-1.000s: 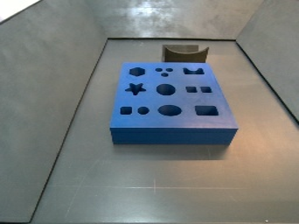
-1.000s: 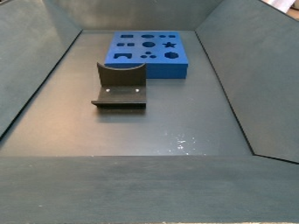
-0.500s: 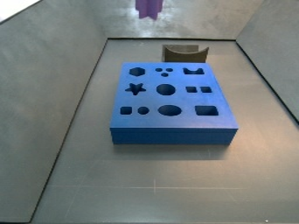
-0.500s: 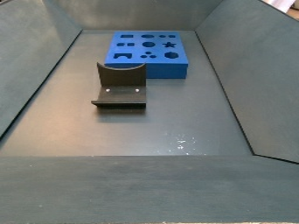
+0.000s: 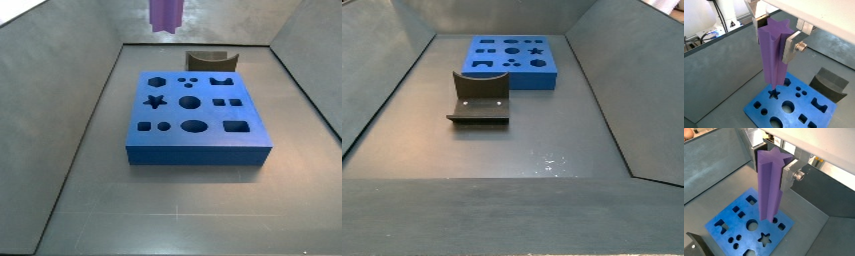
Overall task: Pick up the star object. Move up. Place the star object on the fixture. Regrasp the star object. Move to above the board. Insert the star object.
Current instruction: Insert the star object.
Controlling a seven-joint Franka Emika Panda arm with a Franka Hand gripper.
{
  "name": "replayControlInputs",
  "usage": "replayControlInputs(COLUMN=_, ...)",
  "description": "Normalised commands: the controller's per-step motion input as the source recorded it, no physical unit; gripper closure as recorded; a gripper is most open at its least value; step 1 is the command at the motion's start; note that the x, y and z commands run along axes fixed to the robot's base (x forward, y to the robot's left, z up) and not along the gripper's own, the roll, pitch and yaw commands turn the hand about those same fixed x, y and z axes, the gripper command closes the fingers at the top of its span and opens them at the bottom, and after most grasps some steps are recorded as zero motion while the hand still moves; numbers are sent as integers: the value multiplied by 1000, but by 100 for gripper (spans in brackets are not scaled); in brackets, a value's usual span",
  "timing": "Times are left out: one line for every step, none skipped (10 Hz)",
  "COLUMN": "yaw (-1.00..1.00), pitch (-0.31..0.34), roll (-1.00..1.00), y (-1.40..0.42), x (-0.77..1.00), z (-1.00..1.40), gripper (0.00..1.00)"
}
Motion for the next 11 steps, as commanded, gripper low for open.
replayControlInputs(yaw=0, pitch=0, roll=-3, y=0, x=0, z=-129, gripper=100)
replayControlInputs(yaw=0, pitch=0, roll=-14, y=3, x=-17, z=-186, gripper=100)
replayControlInputs(yaw=0, pitch=-54, roll=-120, y=74, x=-89, z=-354, gripper=100)
replayControlInputs(yaw=0, pitch=-110, roll=-334, y=306, x=-91, z=-474, gripper=100)
replayControlInputs(yaw=0, pitch=-79, roll=-367, y=417, x=-43, z=-466, gripper=100)
replayControlInputs(yaw=0, pitch=-79, roll=-407, y=506, x=-63, z=-391, gripper=100)
replayControlInputs(yaw=0, pitch=-87, roll=-419, y=546, x=-89, z=-377, gripper=100)
replayControlInputs(yaw=0, pitch=-111, roll=-411, y=549, x=-146, z=-391, gripper=100)
replayControlInputs(yaw=-457, pitch=-104, roll=-261, y=240, x=-257, z=-569, gripper=100)
replayControlInputs(yaw=-831, pitch=-36, roll=-101, y=0, x=-257, z=-543, gripper=100)
replayControlInputs(yaw=-906, pitch=-16, roll=-80, y=0, x=-186, z=-566, gripper=100)
